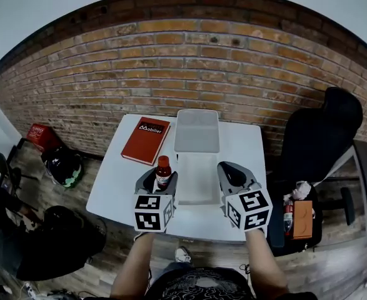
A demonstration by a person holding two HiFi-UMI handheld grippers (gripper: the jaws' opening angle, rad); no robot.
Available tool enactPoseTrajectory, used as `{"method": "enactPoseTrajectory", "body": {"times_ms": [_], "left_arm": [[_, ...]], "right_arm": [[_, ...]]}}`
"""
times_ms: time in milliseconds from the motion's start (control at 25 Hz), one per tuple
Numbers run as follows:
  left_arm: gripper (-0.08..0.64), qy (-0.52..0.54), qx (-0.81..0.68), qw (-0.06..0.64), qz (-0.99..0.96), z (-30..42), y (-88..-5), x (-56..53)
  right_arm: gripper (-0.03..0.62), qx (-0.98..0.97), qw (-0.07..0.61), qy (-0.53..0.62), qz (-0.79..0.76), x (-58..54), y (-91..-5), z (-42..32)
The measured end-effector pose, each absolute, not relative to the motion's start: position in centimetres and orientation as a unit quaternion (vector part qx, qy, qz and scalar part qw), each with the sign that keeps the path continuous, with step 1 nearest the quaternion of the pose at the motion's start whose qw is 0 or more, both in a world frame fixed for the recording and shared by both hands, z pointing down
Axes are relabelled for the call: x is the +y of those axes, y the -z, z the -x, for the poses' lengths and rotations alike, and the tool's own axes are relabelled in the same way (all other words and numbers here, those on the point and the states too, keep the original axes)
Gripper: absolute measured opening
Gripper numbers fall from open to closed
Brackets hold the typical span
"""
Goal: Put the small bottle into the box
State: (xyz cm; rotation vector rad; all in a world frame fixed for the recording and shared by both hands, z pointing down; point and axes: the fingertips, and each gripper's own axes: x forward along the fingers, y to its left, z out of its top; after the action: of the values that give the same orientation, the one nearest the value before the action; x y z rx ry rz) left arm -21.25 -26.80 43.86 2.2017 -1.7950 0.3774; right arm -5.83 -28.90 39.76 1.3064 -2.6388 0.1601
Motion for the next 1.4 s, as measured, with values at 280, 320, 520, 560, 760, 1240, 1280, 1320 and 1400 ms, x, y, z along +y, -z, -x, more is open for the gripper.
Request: {"method": "enactPoseTrajectory", "body": {"times_ms": [280, 320, 520, 560, 760, 1240, 1280, 1320, 1400], "left_arm": [[0.236, -0.133, -0.579, 0.138, -0.793, 21.7, -44.5, -30.5], [0.236, -0.134, -0.573, 0.138, -0.797, 21.7, -44.6, -30.9], [0.236, -0.135, -0.553, 0.136, -0.811, 21.4, -44.8, -32.6], [0.236, -0.135, -0.550, 0.137, -0.813, 21.2, -44.9, -32.8], [0.236, -0.138, -0.542, 0.140, -0.817, 20.6, -45.4, -33.7], [0.236, -0.154, -0.545, 0.136, -0.813, 18.2, -45.6, -34.8], [0.236, -0.157, -0.544, 0.134, -0.813, 17.9, -45.6, -34.9], [0.236, -0.161, -0.542, 0.133, -0.814, 17.7, -45.7, -34.9], [0.236, -0.167, -0.538, 0.133, -0.816, 17.2, -45.8, -35.0]], "right_arm": [[0.021, -0.868, 0.098, -0.053, -0.485, -31.1, -39.6, 6.4], [0.021, -0.864, 0.099, -0.053, -0.490, -31.4, -39.6, 6.3], [0.021, -0.852, 0.102, -0.053, -0.511, -32.3, -39.7, 6.1], [0.021, -0.850, 0.103, -0.053, -0.514, -32.4, -39.7, 5.9], [0.021, -0.842, 0.105, -0.055, -0.526, -33.0, -40.0, 4.8], [0.021, -0.847, 0.094, -0.057, -0.521, -34.3, -39.9, 2.1], [0.021, -0.847, 0.093, -0.057, -0.520, -34.4, -39.9, 1.9], [0.021, -0.848, 0.092, -0.058, -0.519, -34.6, -39.9, 1.8], [0.021, -0.849, 0.091, -0.059, -0.518, -34.7, -40.0, 1.5]]}}
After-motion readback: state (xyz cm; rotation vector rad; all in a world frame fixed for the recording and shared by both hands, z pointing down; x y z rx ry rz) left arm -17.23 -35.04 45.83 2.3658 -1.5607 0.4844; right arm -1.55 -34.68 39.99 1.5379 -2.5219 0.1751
